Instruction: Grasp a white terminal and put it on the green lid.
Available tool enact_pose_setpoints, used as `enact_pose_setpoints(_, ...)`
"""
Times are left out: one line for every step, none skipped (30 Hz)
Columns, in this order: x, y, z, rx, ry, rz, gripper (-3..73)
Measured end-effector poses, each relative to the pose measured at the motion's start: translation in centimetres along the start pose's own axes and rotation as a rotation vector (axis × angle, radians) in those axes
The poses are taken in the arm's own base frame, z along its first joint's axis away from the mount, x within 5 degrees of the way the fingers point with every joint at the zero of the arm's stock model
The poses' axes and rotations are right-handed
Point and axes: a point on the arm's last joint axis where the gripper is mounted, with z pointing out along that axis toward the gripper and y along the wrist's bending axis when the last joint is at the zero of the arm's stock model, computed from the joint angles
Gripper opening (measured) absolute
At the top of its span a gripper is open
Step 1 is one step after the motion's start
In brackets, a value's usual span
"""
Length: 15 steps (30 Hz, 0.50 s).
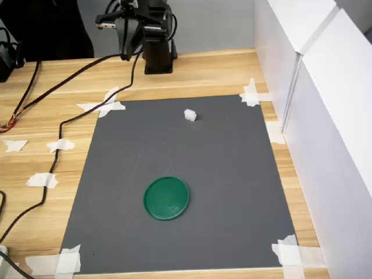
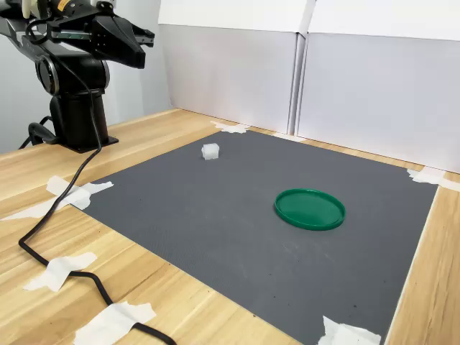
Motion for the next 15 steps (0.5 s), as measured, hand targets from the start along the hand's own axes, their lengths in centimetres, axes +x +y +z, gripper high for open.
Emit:
enact_pose_setpoints(0.03, 0.00, 0.06, -0.001, 0.005, 0.000, -1.6)
enact_pose_setpoints(0.05, 0.00, 0.07, -0.001, 0.008, 0.000, -1.6)
enact_pose_setpoints(0.05, 0.01, 0.09, -0.001, 0.008, 0.000, -1.6)
enact_pose_setpoints(0.05, 0.01, 0.09, -0.001, 0.009, 0.000, -1.6)
enact_pose_setpoints(0.06, 0.01, 0.11, -0.001, 0.011, 0.000, -1.6)
enact_pose_setpoints(0.06, 0.01, 0.11, -0.001, 0.011, 0.000, -1.6)
enact_pose_setpoints(0.06, 0.01, 0.11, -0.001, 0.011, 0.000, -1.6)
enact_pose_setpoints(0.06, 0.01, 0.11, -0.001, 0.011, 0.000, -1.6)
enact_pose_setpoints(0.06, 0.01, 0.11, -0.001, 0.011, 0.000, -1.6)
enact_pose_setpoints(0.06, 0.01, 0.11, -0.001, 0.011, 0.000, -1.6)
enact_pose_setpoints(0.06, 0.01, 0.11, -0.001, 0.011, 0.000, -1.6)
enact_pose_setpoints(0.06, 0.01, 0.11, -0.001, 0.011, 0.000, -1.6)
enact_pose_setpoints(0.06, 0.01, 0.11, -0.001, 0.011, 0.000, -1.6)
enact_pose_setpoints(0.06, 0.01, 0.11, -0.001, 0.011, 0.000, -1.6)
enact_pose_setpoints(0.06, 0.01, 0.11, -0.001, 0.011, 0.000, -1.6)
